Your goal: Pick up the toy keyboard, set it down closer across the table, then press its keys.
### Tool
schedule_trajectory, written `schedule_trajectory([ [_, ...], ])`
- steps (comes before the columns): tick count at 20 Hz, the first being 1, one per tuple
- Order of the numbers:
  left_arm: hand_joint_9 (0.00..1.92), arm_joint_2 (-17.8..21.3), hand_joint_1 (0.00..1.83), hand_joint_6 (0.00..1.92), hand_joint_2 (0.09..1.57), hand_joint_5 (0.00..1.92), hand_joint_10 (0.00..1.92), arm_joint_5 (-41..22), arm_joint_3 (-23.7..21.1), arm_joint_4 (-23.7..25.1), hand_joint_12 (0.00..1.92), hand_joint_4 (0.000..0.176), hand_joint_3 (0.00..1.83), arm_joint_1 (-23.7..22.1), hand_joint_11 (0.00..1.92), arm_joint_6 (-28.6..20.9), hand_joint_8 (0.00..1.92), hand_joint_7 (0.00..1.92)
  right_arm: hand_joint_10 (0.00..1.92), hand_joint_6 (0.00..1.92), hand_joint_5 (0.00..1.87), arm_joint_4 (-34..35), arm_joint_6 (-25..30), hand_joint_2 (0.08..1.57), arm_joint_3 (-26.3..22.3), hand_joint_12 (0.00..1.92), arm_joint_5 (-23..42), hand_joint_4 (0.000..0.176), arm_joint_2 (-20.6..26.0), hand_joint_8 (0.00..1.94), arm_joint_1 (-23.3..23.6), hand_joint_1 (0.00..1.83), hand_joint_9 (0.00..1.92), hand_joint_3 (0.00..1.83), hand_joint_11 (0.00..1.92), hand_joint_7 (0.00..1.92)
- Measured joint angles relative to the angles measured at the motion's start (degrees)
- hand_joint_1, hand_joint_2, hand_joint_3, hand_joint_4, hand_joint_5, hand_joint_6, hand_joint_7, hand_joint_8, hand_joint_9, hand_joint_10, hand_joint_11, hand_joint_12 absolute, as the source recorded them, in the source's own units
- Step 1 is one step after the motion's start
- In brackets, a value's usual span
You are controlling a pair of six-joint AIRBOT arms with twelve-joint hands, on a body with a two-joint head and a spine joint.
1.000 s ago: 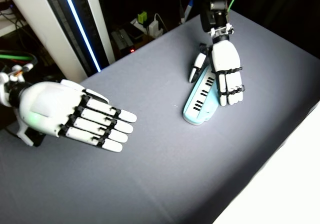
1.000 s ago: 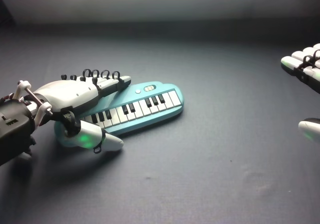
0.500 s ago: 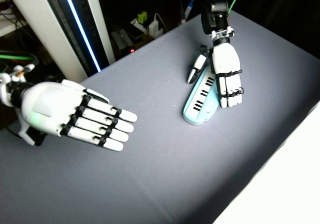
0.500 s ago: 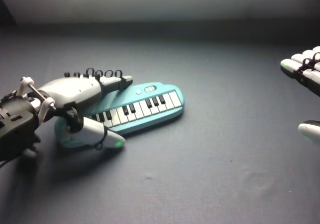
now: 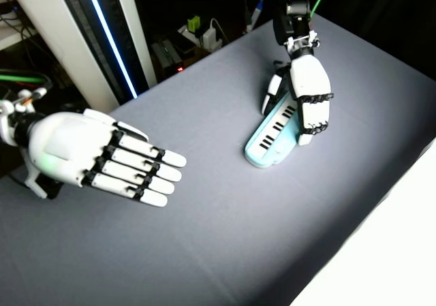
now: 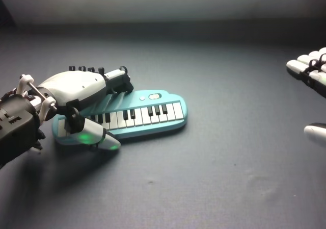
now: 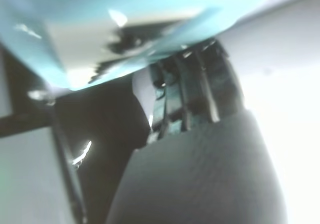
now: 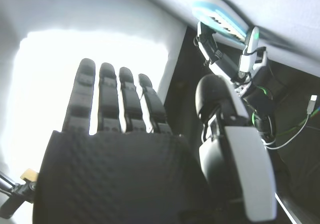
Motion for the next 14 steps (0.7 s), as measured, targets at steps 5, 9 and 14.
schedule_trajectory([
  [5,0.54,1.86,1.29,1.53,1.31,0.23,1.92,-0.17,-2.64,3.39,1.92,0.000,0.01,-1.20,0.81,0.55,1.65,0.57,0.00,0.00,0.00,-0.17,0.24,1.39,-1.38,0.00,3.93,0.000,1.73,0.00,-0.24,0.30,0.00,0.00,0.00,0.00],
  [9,0.47,2.12,1.38,1.38,1.15,0.30,1.73,-0.39,-4.20,11.78,1.87,0.000,0.00,-4.44,0.62,-2.03,1.51,0.35,0.00,0.00,0.00,0.07,0.24,1.40,-2.93,0.00,7.15,0.014,3.45,0.00,-0.92,0.23,0.00,0.00,0.00,0.00],
  [14,0.46,-4.83,1.43,1.34,1.13,0.27,1.67,0.81,-1.16,23.02,1.84,0.021,0.00,-10.69,0.48,-8.79,1.54,0.22,0.00,0.00,0.00,-0.07,0.26,1.40,-3.63,0.00,10.36,0.042,4.37,0.00,-1.07,0.18,0.00,0.00,0.00,0.00],
])
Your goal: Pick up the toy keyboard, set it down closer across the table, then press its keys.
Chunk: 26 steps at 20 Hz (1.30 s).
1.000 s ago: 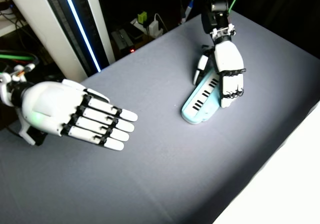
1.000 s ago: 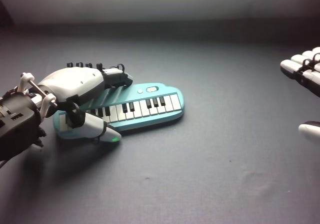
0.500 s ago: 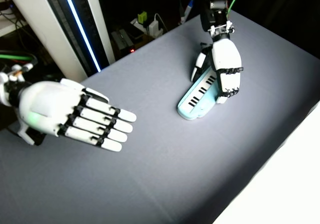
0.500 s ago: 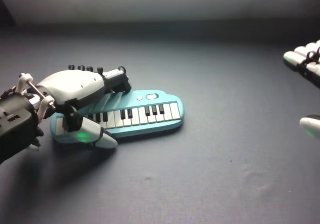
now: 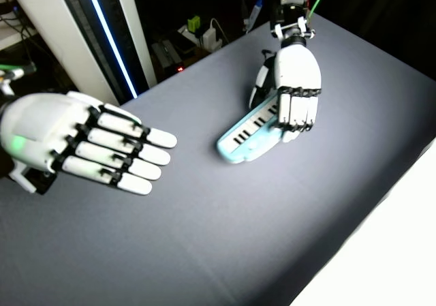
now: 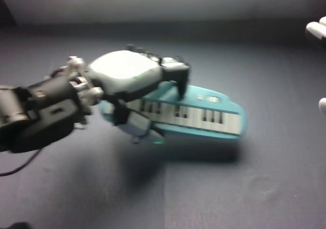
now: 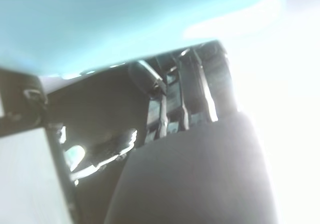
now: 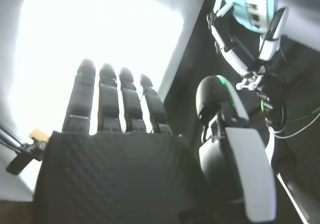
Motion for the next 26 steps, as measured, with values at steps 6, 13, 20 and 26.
schedule_trajectory([
  [6,0.39,-10.19,1.34,1.26,1.12,0.27,1.48,3.69,6.21,5.20,1.64,0.003,0.00,-3.56,0.57,-5.95,1.29,0.23,0.00,0.00,0.00,-0.09,0.00,1.41,-0.09,0.00,1.07,0.078,0.22,0.00,0.00,0.12,0.00,0.00,0.00,0.00],
  [13,0.38,-21.00,1.25,1.04,1.12,0.29,1.39,8.02,13.94,5.03,1.59,0.000,0.00,-4.96,0.50,-11.65,1.19,0.27,0.00,0.00,0.00,-0.44,0.00,1.45,0.09,0.00,1.20,0.000,0.22,0.00,0.00,0.15,0.00,0.00,0.00,0.00],
  [20,0.00,-21.03,0.57,0.00,1.00,0.00,0.00,9.64,14.32,5.95,0.18,0.173,0.00,-5.40,0.00,-12.28,0.00,0.00,0.00,0.00,0.00,-0.48,0.26,1.43,0.15,0.00,1.18,0.000,0.20,0.00,-0.22,0.17,0.00,0.00,0.00,0.00],
  [26,0.00,-16.59,0.39,0.00,0.96,0.00,0.00,4.55,9.20,9.51,0.00,0.176,0.00,-6.67,0.00,-13.57,0.00,0.00,0.00,0.00,0.00,-0.42,0.31,1.41,0.02,0.00,1.16,0.005,0.20,0.00,-0.42,0.17,0.00,0.00,0.00,0.00],
])
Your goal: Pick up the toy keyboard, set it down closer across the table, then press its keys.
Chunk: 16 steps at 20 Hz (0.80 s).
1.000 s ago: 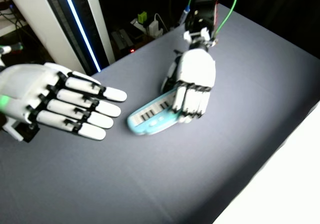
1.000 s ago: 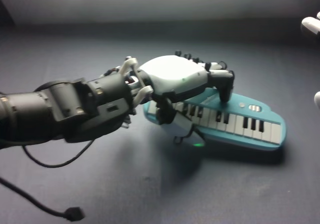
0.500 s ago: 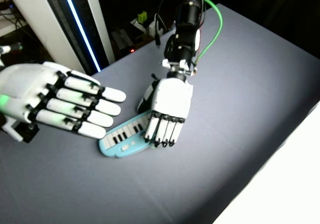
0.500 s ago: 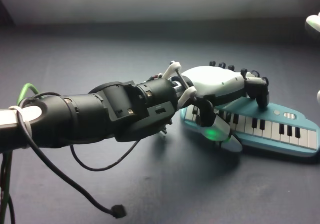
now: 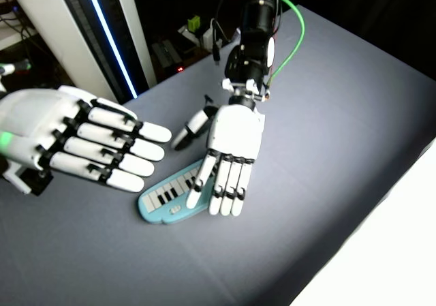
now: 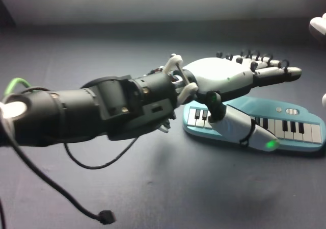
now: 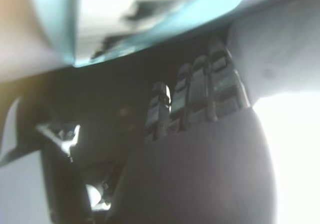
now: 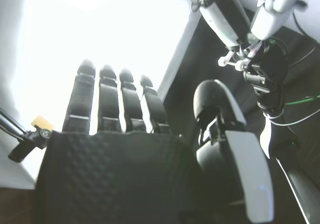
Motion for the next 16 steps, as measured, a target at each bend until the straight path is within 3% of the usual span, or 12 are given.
schedule_trajectory([
  [2,0.00,4.37,0.26,0.00,1.03,0.00,0.00,-2.73,-2.99,0.07,0.00,0.170,0.03,0.26,0.00,0.37,0.00,0.00,0.00,0.00,0.00,0.17,0.02,1.40,-0.20,0.00,0.07,0.011,0.02,0.00,0.00,0.18,0.00,0.00,0.00,0.00],
  [4,0.00,10.49,0.27,0.00,1.16,0.00,0.00,-4.92,-6.75,-1.31,0.00,0.136,0.01,0.85,0.00,3.52,0.00,0.00,0.00,0.00,0.00,-0.09,0.09,1.41,-0.52,0.00,0.09,0.010,0.02,0.00,-1.03,0.11,0.00,0.00,0.00,0.00],
  [5,0.00,13.75,0.28,0.00,1.20,0.00,0.00,-6.16,-8.22,-2.21,0.00,0.109,0.02,1.25,0.00,5.35,0.00,0.00,0.00,0.00,0.00,-0.17,0.13,1.40,-0.66,0.00,-0.66,0.005,0.02,0.00,-1.29,0.10,0.00,0.00,0.00,0.00],
  [6,0.00,16.70,0.32,0.00,1.22,0.00,0.00,-7.50,-9.68,-4.61,0.00,0.082,0.02,2.01,0.00,7.34,0.00,0.00,0.00,0.00,0.00,-0.92,0.11,1.39,-0.66,0.00,-1.73,0.029,0.02,0.00,-1.27,0.06,0.00,0.00,0.00,0.00],
  [7,0.00,20.41,0.42,0.00,1.25,0.00,0.00,-9.66,-11.63,-7.89,0.00,0.051,0.02,3.34,0.00,9.46,0.00,0.00,0.00,0.00,0.00,-2.01,0.11,1.40,-0.63,0.00,-2.71,0.018,0.02,0.00,-1.27,0.05,0.00,0.00,0.00,0.00],
  [8,0.00,22.43,0.42,0.00,1.25,0.00,0.00,-11.23,-12.61,-9.77,0.00,0.051,0.02,4.35,0.00,10.84,0.00,0.00,0.00,0.00,0.00,-2.71,0.11,1.40,-0.48,0.00,-4.00,0.018,-0.04,0.00,-1.18,0.05,0.00,0.00,0.00,0.00],
  [9,0.00,23.85,0.37,0.00,1.27,0.00,0.00,-12.79,-13.38,-11.80,0.00,0.065,0.02,5.40,0.00,11.96,0.00,0.00,0.00,0.00,0.00,-3.19,0.11,1.41,-0.17,0.00,-5.62,0.000,-0.31,0.00,-0.94,0.04,0.00,0.01,0.00,0.00],
  [10,0.00,25.66,0.40,0.00,1.27,0.00,0.00,-14.75,-14.43,-14.08,0.00,0.049,0.02,6.80,0.00,12.83,0.00,0.00,0.00,0.00,0.00,-3.58,0.11,1.41,0.39,0.00,-7.43,0.005,-1.05,0.00,-0.28,0.03,0.00,0.01,0.00,0.00],
  [12,0.00,29.05,0.37,0.00,1.29,0.00,0.00,-18.93,-16.79,-17.99,0.00,0.019,0.02,10.03,0.00,15.45,0.00,0.00,0.00,0.00,0.00,-4.46,0.09,1.41,1.60,0.00,-12.04,0.038,-2.45,0.00,1.09,0.02,0.00,0.00,0.00,0.00],
  [13,0.00,30.60,0.42,0.00,1.30,0.01,0.00,-20.83,-18.14,-20.13,0.00,0.005,0.02,11.87,0.00,16.76,0.00,0.00,0.00,0.00,0.00,-4.48,-0.09,1.41,2.34,0.00,-14.43,0.043,-3.32,0.00,2.21,0.04,0.00,0.00,0.00,0.00],
  [15,0.00,33.53,0.44,0.00,1.32,0.00,0.00,-24.13,-20.55,-23.69,0.00,0.009,0.01,15.69,0.00,18.75,0.00,0.00,0.00,0.02,0.06,-5.22,-1.01,1.42,4.26,0.00,-19.02,0.024,-5.40,0.00,5.01,0.06,0.00,0.00,0.00,0.00],
  [16,0.00,34.62,0.48,0.01,1.32,0.02,0.00,-25.73,-21.27,-25.11,0.00,0.000,0.01,17.18,0.00,19.82,0.00,0.00,0.00,0.03,0.09,-5.99,-1.14,1.42,5.31,0.00,-21.49,0.030,-6.62,0.00,6.45,0.03,0.00,0.00,0.00,0.00],
])
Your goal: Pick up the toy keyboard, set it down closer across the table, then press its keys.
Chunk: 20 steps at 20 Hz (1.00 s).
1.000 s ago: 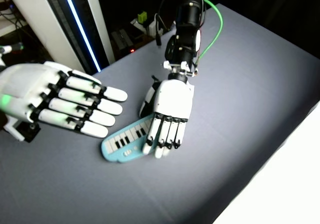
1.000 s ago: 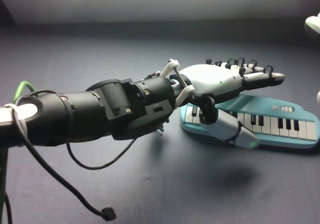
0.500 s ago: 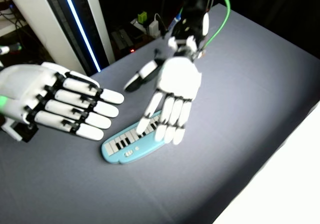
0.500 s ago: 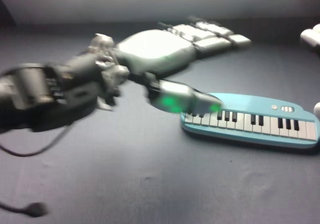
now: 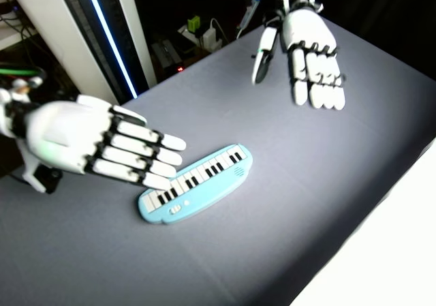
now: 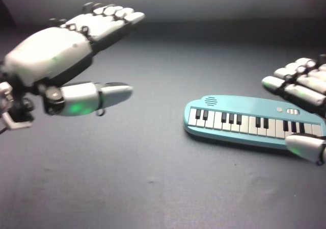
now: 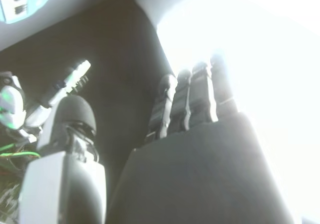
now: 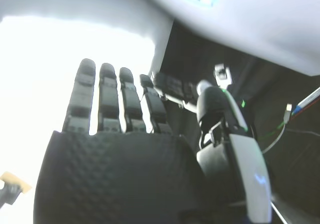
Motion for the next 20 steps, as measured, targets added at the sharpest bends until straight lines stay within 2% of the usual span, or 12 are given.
schedule_trajectory([
  [2,0.00,1.18,0.50,0.01,1.31,0.04,0.00,-3.06,-0.96,-2.99,0.00,0.000,0.00,2.19,0.00,0.31,0.00,0.00,0.00,0.04,0.15,-1.05,-0.63,1.40,1.66,0.00,-4.04,0.045,-2.45,0.00,1.92,0.13,0.00,0.00,0.00,0.00],
  [4,0.00,2.29,0.45,0.01,1.30,0.03,0.00,-5.57,-1.95,-5.22,0.00,0.000,0.00,4.17,0.00,1.01,0.00,0.00,0.00,0.03,0.17,-0.83,-5.20,1.39,2.73,0.00,-9.68,0.051,-4.68,0.00,4.31,0.16,0.00,0.00,0.00,0.00],
  [5,0.00,2.58,0.47,0.00,1.31,0.01,0.00,-6.69,-2.21,-5.88,0.00,0.000,0.00,5.18,0.00,1.25,0.00,0.00,0.00,0.02,0.24,-0.57,-7.17,1.40,3.41,0.00,-12.11,0.027,-5.70,0.00,5.46,0.15,0.00,0.00,0.00,0.00],
  [6,0.00,2.60,0.49,0.00,1.31,0.00,0.00,-7.52,-2.38,-6.29,0.00,0.000,0.00,5.86,0.00,1.25,0.00,0.00,0.00,0.03,0.28,-0.31,-8.13,1.41,4.28,0.00,-13.79,0.015,-6.93,0.00,6.12,0.10,0.00,0.00,0.00,0.00],
  [9,0.00,2.80,0.49,0.00,1.30,0.00,0.00,-8.22,-2.43,-6.91,0.00,0.000,0.00,6.58,0.00,1.27,0.00,0.00,0.00,0.03,0.33,0.83,-8.79,1.42,6.36,0.00,-17.27,0.000,-9.46,0.00,6.47,0.00,0.00,0.00,0.00,0.00],
  [13,0.00,2.91,0.52,0.00,1.30,0.01,0.00,-9.35,-2.56,-7.04,0.00,0.000,0.00,6.58,0.00,1.25,0.00,0.00,0.00,0.03,0.47,1.86,-10.43,1.42,6.62,0.00,-17.31,0.000,-9.62,0.00,6.54,0.01,0.00,0.00,0.00,0.00],
  [15,0.00,2.91,0.48,0.00,1.30,0.00,0.00,-9.49,-2.60,-7.15,0.00,0.000,0.00,6.86,0.00,1.27,0.00,0.00,0.00,0.00,0.33,2.27,-10.58,1.43,5.35,0.00,-16.68,0.000,-8.85,0.00,6.75,0.00,0.00,0.00,0.00,0.00],
  [18,0.00,2.91,0.49,0.00,1.30,0.00,0.00,-9.57,-2.60,-8.04,0.00,0.000,0.00,6.86,0.00,1.27,0.00,0.00,0.00,0.00,0.13,2.67,-10.64,1.41,1.86,0.00,-14.21,0.000,-3.93,0.00,6.69,0.00,0.00,0.00,0.00,0.00],
  [20,0.00,2.91,0.48,0.00,1.30,0.00,0.00,-10.21,-2.71,-7.98,0.00,0.011,0.00,7.26,0.00,1.27,0.00,0.00,0.00,0.01,0.14,3.23,-10.82,1.41,0.83,0.00,-11.02,0.000,-2.51,0.00,6.67,0.00,0.00,0.00,0.00,0.00],
])
